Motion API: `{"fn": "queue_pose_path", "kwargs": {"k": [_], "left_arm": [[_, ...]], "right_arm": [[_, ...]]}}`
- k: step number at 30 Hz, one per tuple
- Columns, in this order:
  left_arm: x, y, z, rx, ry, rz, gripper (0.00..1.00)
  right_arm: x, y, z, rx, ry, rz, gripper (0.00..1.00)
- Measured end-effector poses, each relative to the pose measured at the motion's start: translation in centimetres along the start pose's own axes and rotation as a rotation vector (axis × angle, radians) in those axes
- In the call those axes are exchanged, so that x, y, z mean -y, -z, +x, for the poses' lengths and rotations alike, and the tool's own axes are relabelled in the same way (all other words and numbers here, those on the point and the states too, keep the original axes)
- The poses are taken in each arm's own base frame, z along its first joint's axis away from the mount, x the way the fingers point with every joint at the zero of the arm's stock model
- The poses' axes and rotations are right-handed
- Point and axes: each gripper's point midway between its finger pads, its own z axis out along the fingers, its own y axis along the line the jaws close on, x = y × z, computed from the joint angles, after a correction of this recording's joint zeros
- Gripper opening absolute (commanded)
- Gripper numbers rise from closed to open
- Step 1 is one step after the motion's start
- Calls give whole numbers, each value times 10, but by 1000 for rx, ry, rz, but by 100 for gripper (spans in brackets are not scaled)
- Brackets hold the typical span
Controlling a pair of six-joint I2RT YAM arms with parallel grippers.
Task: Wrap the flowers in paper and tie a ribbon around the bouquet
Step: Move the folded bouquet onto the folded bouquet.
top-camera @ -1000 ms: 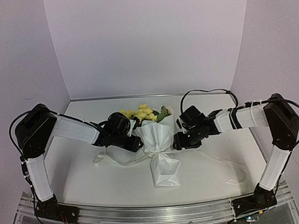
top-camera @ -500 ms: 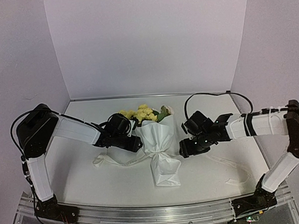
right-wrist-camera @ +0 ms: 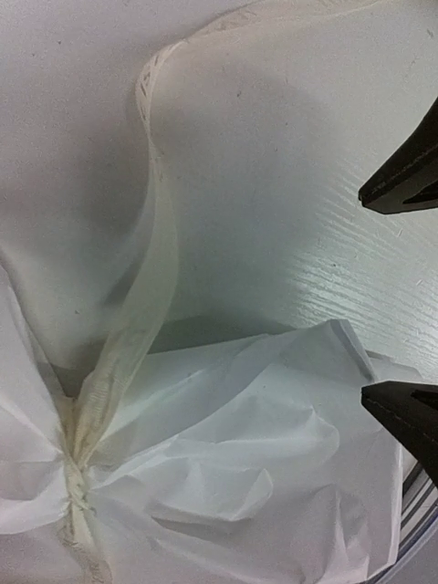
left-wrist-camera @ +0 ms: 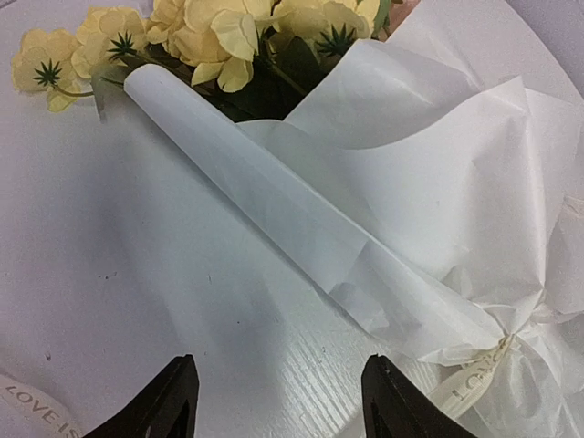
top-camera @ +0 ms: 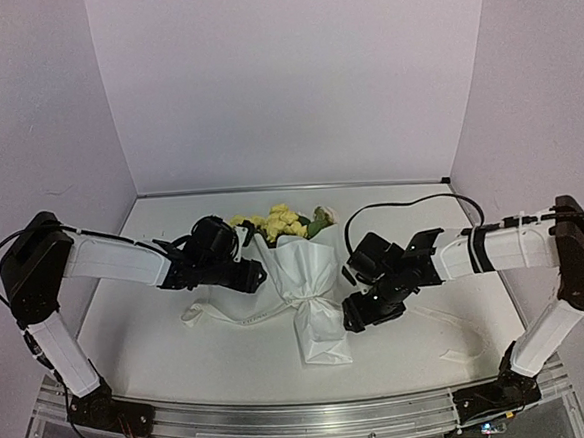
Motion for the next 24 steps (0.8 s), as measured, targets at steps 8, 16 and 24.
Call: {"fn": "queue_pose_path", "kwargs": {"k": [8,16,24], "left_arm": [[-4,19,15,-2,-11,6,63],[18,32,40,-32,-171,74,63],[37,56,63,-27,-433,184,64]], "right_arm": [[-4,-16,4,-29,-70,6,30],[-17,-20,5,-14,-121,-30,11],[-17,-21,34,-31,-154,-12,8]]}}
